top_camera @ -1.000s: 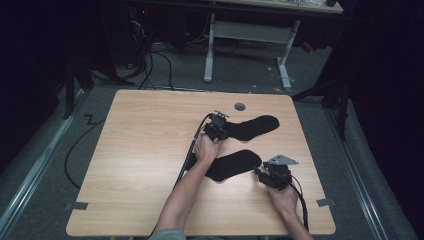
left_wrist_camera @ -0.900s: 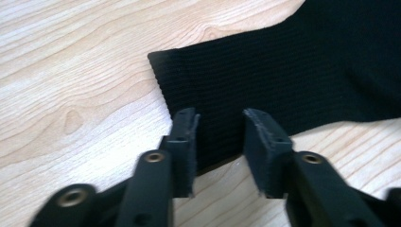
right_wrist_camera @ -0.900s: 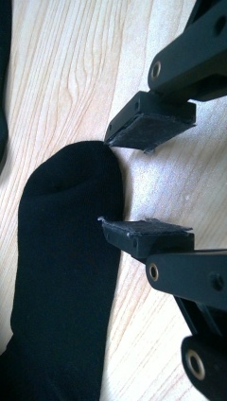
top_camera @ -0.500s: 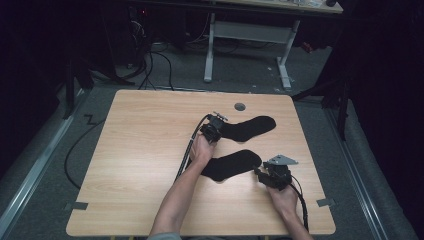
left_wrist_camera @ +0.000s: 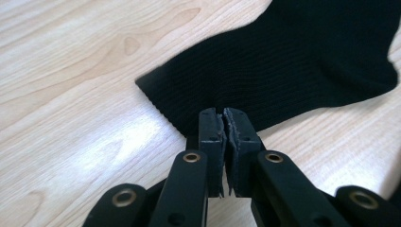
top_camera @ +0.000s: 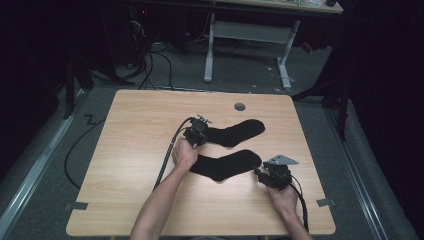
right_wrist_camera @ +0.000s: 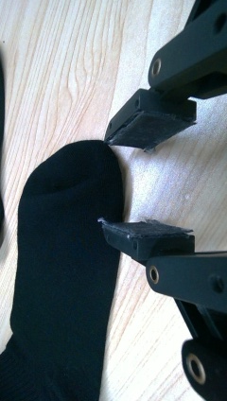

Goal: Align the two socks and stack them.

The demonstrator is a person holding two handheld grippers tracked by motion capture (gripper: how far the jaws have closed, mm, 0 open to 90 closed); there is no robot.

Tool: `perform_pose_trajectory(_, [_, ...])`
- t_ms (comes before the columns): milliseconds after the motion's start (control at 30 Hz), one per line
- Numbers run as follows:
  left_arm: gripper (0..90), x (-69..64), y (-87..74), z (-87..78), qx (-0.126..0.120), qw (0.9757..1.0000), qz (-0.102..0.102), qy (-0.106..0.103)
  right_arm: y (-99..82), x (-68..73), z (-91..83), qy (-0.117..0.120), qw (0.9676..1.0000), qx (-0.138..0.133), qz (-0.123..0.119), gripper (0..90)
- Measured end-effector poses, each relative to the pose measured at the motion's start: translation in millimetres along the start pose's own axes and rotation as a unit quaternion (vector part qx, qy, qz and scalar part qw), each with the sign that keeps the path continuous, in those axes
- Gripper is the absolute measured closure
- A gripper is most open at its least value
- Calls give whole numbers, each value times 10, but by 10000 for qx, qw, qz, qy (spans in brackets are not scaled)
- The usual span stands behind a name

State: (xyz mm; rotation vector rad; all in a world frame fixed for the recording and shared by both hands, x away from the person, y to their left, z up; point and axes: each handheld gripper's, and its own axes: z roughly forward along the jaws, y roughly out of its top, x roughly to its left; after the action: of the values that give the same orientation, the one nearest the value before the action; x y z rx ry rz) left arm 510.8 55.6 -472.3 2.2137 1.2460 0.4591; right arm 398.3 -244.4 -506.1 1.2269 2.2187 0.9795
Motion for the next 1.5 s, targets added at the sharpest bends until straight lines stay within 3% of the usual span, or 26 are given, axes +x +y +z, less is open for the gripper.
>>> perform_pose_trajectory(333, [861,-20,57,-266,-401,9990,114,-152,9,-21,7,23,10000,7,-3,514])
perform_pose_trajectory(467, [861,-29,63,-399,-484,9985,220,-165,43,-75,3,79,9997,108,201,510])
perform_pose_trajectory(567, [861,-22,64,-472,-542,9980,218,-224,128,-138,-24,79,9993,30,370,513])
perform_pose_trajectory(767, [861,-56,18,-519,-523,9978,309,-268,335,-199,18,-18,9993,40,375,525])
perform_pose_trajectory(933, [860,-48,-60,-519,-495,9979,279,-311,577,-318,203,-107,9988,6,487,543])
perform_pose_trajectory(1067, [859,-11,-117,-496,-513,9979,167,-352,850,-414,460,-328,9979,256,497,550])
perform_pose_trajectory(1233, [858,-10,-181,-479,-517,9978,146,-378,1090,-452,671,-471,9962,371,633,522])
perform_pose_trajectory(1500, [857,40,-264,-466,-507,9979,127,-378,1204,-495,957,-563,9936,612,769,481])
